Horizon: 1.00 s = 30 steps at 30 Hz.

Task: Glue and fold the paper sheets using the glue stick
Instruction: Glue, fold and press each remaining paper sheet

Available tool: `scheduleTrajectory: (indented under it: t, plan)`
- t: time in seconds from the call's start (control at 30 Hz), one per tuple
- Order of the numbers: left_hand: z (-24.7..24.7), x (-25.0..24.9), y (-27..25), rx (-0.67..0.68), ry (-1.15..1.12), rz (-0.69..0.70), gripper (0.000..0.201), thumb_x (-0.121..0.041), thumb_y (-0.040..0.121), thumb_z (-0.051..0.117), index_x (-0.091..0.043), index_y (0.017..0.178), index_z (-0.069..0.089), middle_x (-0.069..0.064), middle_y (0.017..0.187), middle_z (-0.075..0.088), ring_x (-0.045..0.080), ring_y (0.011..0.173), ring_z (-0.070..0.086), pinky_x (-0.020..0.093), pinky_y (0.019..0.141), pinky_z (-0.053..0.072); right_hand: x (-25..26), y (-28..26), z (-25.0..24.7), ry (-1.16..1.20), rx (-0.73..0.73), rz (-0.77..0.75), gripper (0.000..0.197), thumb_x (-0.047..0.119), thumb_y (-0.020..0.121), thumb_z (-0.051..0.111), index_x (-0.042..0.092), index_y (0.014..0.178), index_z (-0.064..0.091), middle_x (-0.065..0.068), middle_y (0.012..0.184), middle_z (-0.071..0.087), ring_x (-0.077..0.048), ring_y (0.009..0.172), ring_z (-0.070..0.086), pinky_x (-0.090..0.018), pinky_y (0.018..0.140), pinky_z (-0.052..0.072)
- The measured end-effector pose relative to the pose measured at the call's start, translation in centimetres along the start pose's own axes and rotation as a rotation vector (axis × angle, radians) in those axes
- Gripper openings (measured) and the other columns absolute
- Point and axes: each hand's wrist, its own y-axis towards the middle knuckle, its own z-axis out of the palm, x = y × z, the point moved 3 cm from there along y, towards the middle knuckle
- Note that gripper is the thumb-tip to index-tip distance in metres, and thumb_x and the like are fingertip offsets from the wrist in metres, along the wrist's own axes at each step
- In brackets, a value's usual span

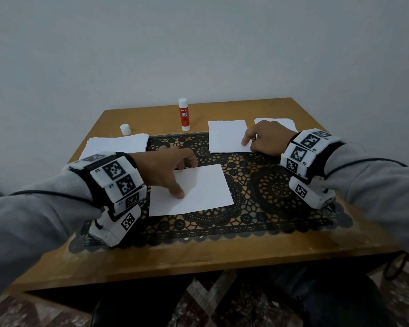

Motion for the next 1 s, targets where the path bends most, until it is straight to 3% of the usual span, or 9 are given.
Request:
scheduleTrajectory:
  t: [0.23, 0.4, 0.5, 0.6, 0.7, 0.77, 0.87, 0.93, 1.0]
  plan:
    - [0.3, 0.9, -0.3, -0.060, 0.135, -0.072, 0.073, -0.049, 0.069, 0.078, -0.032, 0.128, 0.039, -0.003, 0.119, 0.040, 0.017, 0.111, 0.035, 0.035, 0.092, 0.039, 0.7, 0.3, -0.5, -0.054, -0.110, 0.011, 0.019, 0.013, 0.089, 0.056, 0.012, 0.105, 0.068, -0.007, 0.113, 0.063, -0.024, 0.102, 0.058, -0.035, 0.088, 0.048]
    - [0.7, 1.8, -0.5, -0.072, 0.156, -0.093, 0.073, -0.060, 0.069, 0.072, -0.029, 0.125, 0.037, -0.005, 0.112, 0.036, 0.013, 0.105, 0.031, 0.033, 0.090, 0.037, 4.6, 2.3, -2.1, -0.041, -0.168, -0.024, 0.014, 0.014, 0.088, 0.060, 0.009, 0.099, 0.067, -0.001, 0.096, 0.063, -0.020, 0.086, 0.057, -0.025, 0.070, 0.039]
    - [0.7, 2.1, -0.6, -0.069, 0.156, -0.087, 0.074, -0.064, 0.068, 0.070, -0.028, 0.123, 0.037, -0.004, 0.114, 0.037, 0.013, 0.104, 0.031, 0.034, 0.091, 0.038, 6.8, 4.6, -1.8, 0.187, -0.150, 0.034, 0.022, 0.017, 0.084, 0.068, 0.010, 0.104, 0.064, 0.005, 0.078, 0.057, -0.013, 0.067, 0.055, -0.025, 0.056, 0.045]
    - [0.8, 2.4, -0.5, -0.062, 0.160, -0.086, 0.072, -0.066, 0.068, 0.069, -0.029, 0.120, 0.036, -0.002, 0.120, 0.040, 0.014, 0.106, 0.031, 0.040, 0.096, 0.040, 8.9, 7.0, -0.5, 0.361, -0.098, 0.088, 0.040, 0.023, 0.080, 0.075, 0.011, 0.113, 0.056, -0.005, 0.094, 0.063, -0.023, 0.084, 0.065, -0.037, 0.075, 0.057]
    - [0.9, 2.4, -0.5, -0.058, 0.175, -0.079, 0.072, -0.068, 0.067, 0.068, -0.029, 0.119, 0.036, -0.001, 0.122, 0.041, 0.016, 0.107, 0.032, 0.042, 0.097, 0.041, 10.8, 9.4, 0.4, 0.426, -0.065, 0.152, 0.060, 0.031, 0.075, 0.078, 0.010, 0.122, 0.048, -0.009, 0.107, 0.062, -0.030, 0.098, 0.064, -0.047, 0.089, 0.053]
    - [0.9, 2.5, -0.4, -0.058, 0.181, -0.069, 0.074, -0.068, 0.067, 0.067, -0.029, 0.120, 0.035, 0.000, 0.121, 0.041, 0.017, 0.109, 0.033, 0.043, 0.097, 0.041, 11.1, 11.2, 0.9, 0.443, -0.057, 0.192, 0.067, 0.037, 0.061, 0.082, 0.012, 0.115, 0.050, -0.012, 0.103, 0.066, -0.034, 0.096, 0.066, -0.052, 0.086, 0.054]
    - [1.0, 2.7, -0.4, -0.063, 0.175, -0.059, 0.075, -0.069, 0.066, 0.067, -0.029, 0.120, 0.035, -0.001, 0.122, 0.041, 0.017, 0.111, 0.033, 0.043, 0.097, 0.041, 10.3, 14.7, 2.0, 0.428, -0.039, 0.204, 0.061, 0.038, 0.048, 0.081, 0.013, 0.100, 0.061, -0.013, 0.088, 0.071, -0.035, 0.084, 0.070, -0.053, 0.079, 0.057]
    - [1.0, 2.8, -0.4, -0.065, 0.171, -0.058, 0.075, -0.070, 0.065, 0.067, -0.029, 0.120, 0.035, -0.001, 0.122, 0.041, 0.018, 0.111, 0.033, 0.043, 0.097, 0.041, 10.8, 14.2, 1.7, 0.442, -0.062, 0.224, 0.054, 0.034, 0.050, 0.085, 0.012, 0.096, 0.065, -0.012, 0.084, 0.071, -0.034, 0.079, 0.071, -0.050, 0.077, 0.058]
    - [1.1, 2.8, -0.4, -0.069, 0.162, -0.057, 0.074, -0.069, 0.066, 0.068, -0.030, 0.120, 0.035, -0.002, 0.121, 0.041, 0.018, 0.111, 0.033, 0.043, 0.097, 0.040, 10.8, 14.0, 1.7, 0.460, -0.081, 0.220, 0.041, 0.027, 0.066, 0.083, 0.009, 0.100, 0.068, -0.011, 0.087, 0.070, -0.030, 0.080, 0.068, -0.046, 0.080, 0.058]
